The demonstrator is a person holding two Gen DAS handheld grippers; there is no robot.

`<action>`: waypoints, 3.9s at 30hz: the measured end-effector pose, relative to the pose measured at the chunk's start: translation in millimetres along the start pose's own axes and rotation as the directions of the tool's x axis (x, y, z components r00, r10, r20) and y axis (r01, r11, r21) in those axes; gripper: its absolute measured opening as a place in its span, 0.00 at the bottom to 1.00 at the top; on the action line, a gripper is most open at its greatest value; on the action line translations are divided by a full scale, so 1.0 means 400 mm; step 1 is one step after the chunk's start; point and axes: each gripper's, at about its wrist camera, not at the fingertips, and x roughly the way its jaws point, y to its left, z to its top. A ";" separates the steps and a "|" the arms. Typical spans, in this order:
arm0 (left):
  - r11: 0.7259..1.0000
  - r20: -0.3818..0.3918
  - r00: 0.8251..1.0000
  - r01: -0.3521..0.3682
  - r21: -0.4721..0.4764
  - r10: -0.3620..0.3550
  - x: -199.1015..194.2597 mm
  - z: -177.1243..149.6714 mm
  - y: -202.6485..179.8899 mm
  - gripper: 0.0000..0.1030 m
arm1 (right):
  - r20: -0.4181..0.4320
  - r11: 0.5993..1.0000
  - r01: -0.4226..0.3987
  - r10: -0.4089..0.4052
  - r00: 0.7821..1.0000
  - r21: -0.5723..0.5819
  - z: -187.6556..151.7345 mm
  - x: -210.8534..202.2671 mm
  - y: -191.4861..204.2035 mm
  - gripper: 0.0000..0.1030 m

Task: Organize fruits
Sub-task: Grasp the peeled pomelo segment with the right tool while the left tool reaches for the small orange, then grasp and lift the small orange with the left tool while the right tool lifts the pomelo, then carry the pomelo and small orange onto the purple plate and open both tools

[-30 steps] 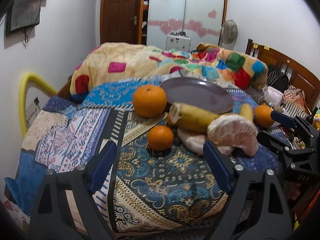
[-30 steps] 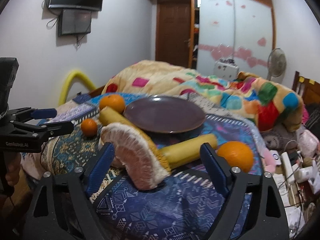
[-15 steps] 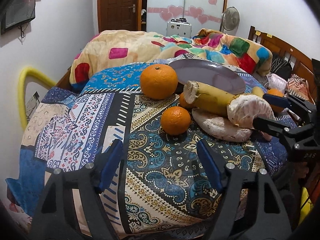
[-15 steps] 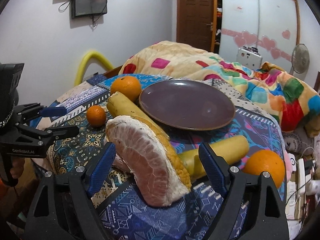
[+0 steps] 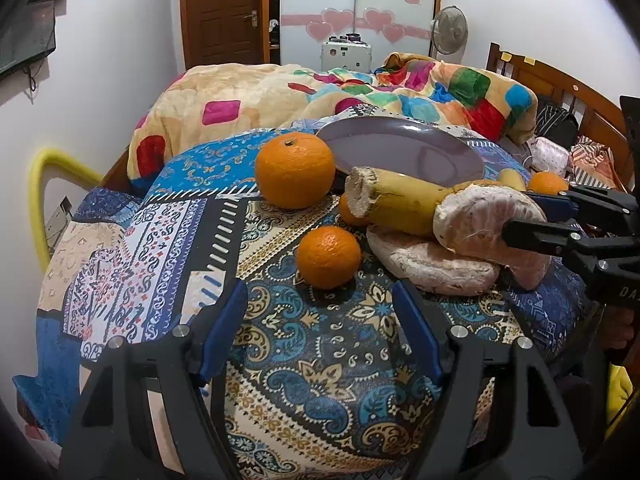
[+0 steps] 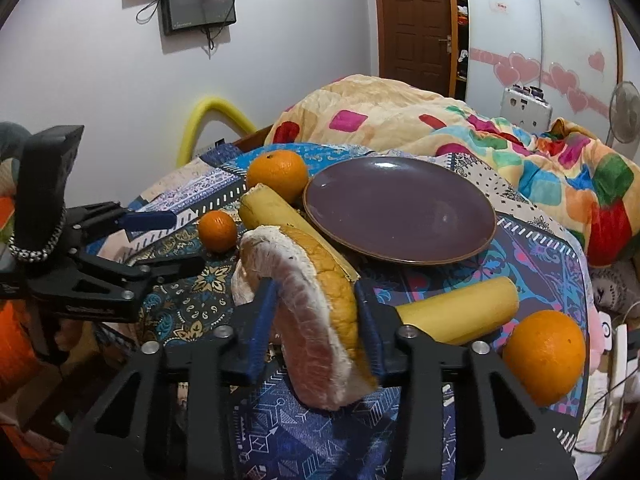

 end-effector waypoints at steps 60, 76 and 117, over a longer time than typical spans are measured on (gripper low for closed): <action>0.998 0.150 0.988 0.026 0.054 -0.034 -0.040 0.175 -0.062 0.35 | 0.133 0.980 0.180 -0.189 0.973 0.079 0.072 -0.100 -0.077 0.37; 0.997 0.158 0.987 0.014 0.073 -0.026 0.013 0.230 -0.087 0.35 | 0.068 0.985 0.126 -0.134 0.989 0.115 0.062 -0.045 -0.148 0.45; 0.987 -0.019 0.999 -0.036 0.159 0.040 0.229 0.371 -0.095 0.35 | 0.013 0.970 0.214 -0.217 0.976 0.117 0.210 0.093 -0.223 0.45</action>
